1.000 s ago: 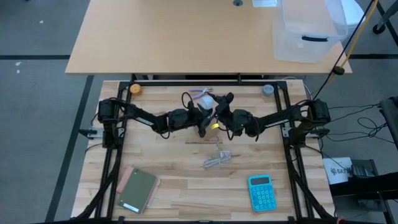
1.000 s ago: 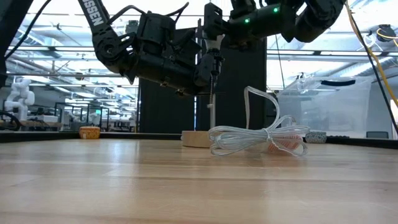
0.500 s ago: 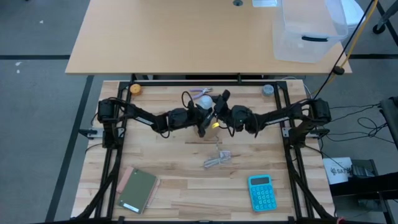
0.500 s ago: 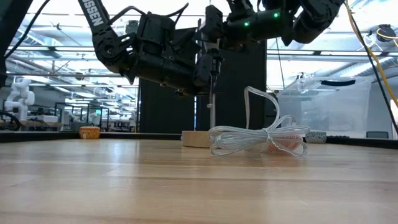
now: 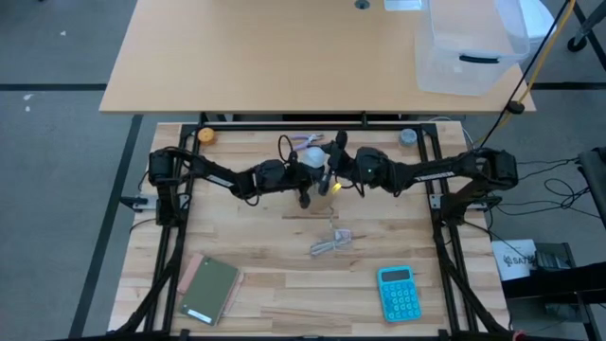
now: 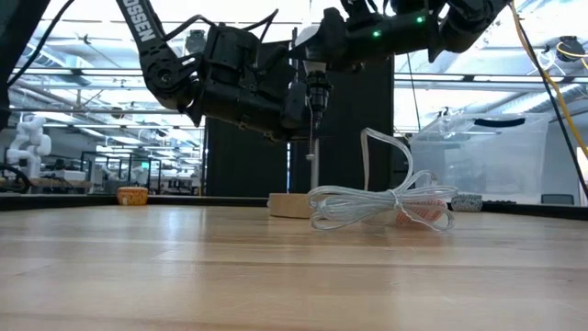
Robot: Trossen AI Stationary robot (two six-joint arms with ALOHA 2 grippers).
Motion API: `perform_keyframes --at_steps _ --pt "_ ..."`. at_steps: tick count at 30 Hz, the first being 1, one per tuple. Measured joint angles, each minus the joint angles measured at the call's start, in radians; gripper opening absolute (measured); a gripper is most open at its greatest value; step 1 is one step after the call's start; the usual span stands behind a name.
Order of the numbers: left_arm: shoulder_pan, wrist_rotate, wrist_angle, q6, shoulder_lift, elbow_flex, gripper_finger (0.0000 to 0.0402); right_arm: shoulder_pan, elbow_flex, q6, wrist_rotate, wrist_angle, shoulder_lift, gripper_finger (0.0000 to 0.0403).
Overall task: Screw lightbulb
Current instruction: Remove the light bulb from the brown lamp
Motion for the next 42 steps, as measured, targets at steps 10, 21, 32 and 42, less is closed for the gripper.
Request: perform_keyframes --at_steps 10,21,32,42 --pt "0.006 0.15 0.002 0.029 0.0 0.001 0.003 -0.098 -0.001 -0.034 -0.372 -0.015 -0.019 0.025" --pt "0.021 0.399 0.002 0.053 0.001 0.001 0.003 -0.148 -0.003 -0.03 -0.695 0.017 -0.018 0.0251" --pt "0.022 0.553 0.001 0.05 0.001 0.002 0.003 -0.148 -0.004 -0.033 -0.834 0.073 -0.016 0.0251" --pt "0.02 0.591 0.039 0.06 0.032 0.003 0.003 -0.125 0.021 -0.025 -0.877 0.05 -0.015 0.0252"
